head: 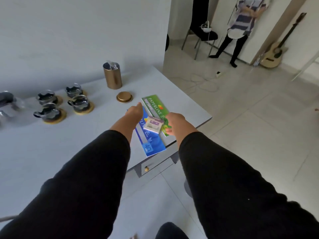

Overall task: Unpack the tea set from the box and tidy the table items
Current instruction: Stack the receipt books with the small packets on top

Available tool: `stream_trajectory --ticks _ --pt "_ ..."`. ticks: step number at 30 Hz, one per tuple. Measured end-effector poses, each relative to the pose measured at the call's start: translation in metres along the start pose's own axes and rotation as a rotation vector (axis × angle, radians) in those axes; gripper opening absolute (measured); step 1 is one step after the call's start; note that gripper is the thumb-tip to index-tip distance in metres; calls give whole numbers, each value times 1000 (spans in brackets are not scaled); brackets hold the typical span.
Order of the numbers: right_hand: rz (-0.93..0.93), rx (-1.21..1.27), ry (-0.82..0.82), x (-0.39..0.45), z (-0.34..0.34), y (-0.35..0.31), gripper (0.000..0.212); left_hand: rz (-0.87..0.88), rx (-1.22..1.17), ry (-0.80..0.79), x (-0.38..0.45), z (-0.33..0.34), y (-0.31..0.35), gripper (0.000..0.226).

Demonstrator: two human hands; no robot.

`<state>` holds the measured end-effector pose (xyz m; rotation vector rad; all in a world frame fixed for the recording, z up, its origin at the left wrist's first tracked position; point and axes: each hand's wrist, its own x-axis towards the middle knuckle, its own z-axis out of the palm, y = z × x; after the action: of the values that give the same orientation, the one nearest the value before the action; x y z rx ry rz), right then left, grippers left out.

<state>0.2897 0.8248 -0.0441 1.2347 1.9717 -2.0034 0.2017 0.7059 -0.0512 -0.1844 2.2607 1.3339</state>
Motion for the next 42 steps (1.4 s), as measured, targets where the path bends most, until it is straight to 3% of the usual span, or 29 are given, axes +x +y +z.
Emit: stream_trajectory --ticks 7,13,20,24,32,38,42 --pt "42 -112 -23 48 35 -2 29 -167 -58 -4 29 -15 -33 59" --pt "90 -539 47 129 59 -4 23 -304 -113 3 64 -4 -38 61" --pt "-33 -958 -137 174 50 -2 26 -381 -145 35 101 37 -38 51" --pt "-159 -1253 -179 184 56 7 49 -408 -61 128 109 40 -33 47" --pt "-111 -1048 -130 187 82 24 48 -428 57 153 109 40 -44 35" --pt "-67 -967 -45 187 89 34 59 -459 -61 134 107 43 -52 37" --pt "-43 -982 -73 187 89 36 52 -454 -135 125 107 46 -61 36"
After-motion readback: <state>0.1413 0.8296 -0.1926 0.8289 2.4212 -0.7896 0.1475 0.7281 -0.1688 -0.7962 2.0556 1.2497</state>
